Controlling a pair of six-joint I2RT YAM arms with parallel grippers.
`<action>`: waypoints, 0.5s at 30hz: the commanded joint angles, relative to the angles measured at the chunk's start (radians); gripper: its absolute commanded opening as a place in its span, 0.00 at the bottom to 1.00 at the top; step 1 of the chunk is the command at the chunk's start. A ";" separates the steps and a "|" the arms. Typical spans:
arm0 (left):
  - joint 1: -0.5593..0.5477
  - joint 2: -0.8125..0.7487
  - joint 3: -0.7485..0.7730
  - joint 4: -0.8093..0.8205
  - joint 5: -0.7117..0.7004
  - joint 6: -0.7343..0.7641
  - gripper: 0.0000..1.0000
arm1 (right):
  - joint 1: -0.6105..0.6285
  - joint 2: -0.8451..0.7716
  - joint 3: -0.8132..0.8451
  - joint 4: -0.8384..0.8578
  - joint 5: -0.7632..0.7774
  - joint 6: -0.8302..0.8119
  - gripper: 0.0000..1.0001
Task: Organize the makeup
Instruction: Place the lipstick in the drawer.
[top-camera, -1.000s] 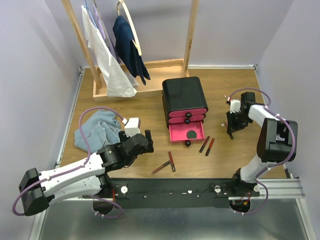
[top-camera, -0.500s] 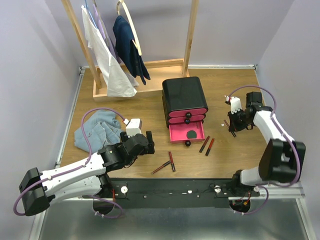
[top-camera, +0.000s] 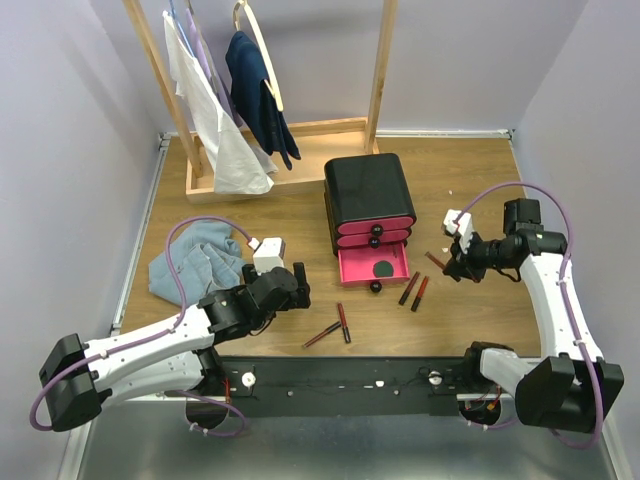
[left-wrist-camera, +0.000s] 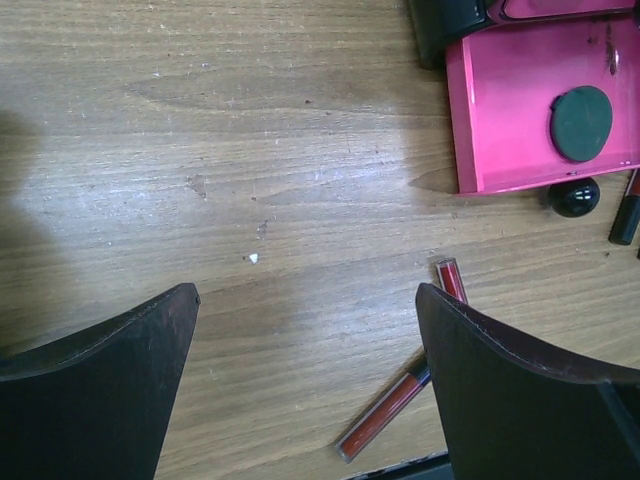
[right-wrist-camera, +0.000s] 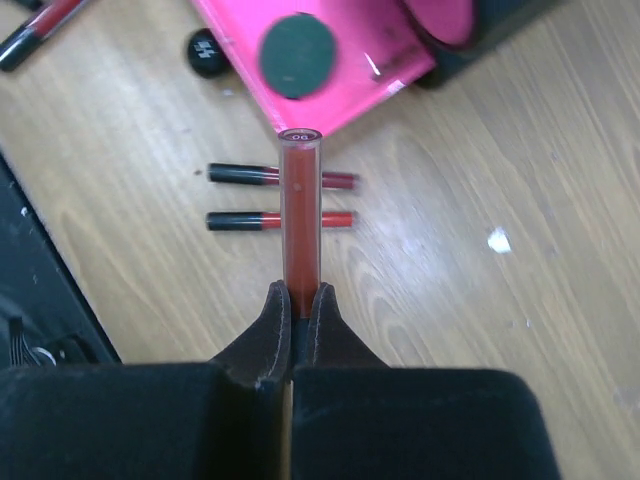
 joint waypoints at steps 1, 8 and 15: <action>0.012 0.019 -0.001 0.024 0.013 0.013 0.99 | 0.021 -0.037 -0.032 -0.122 -0.114 -0.204 0.00; 0.019 0.023 0.005 0.013 0.024 0.016 0.99 | 0.194 0.002 -0.002 -0.027 -0.066 -0.111 0.01; 0.022 0.019 0.010 -0.010 0.030 0.007 0.99 | 0.375 0.081 0.055 0.096 -0.004 -0.045 0.00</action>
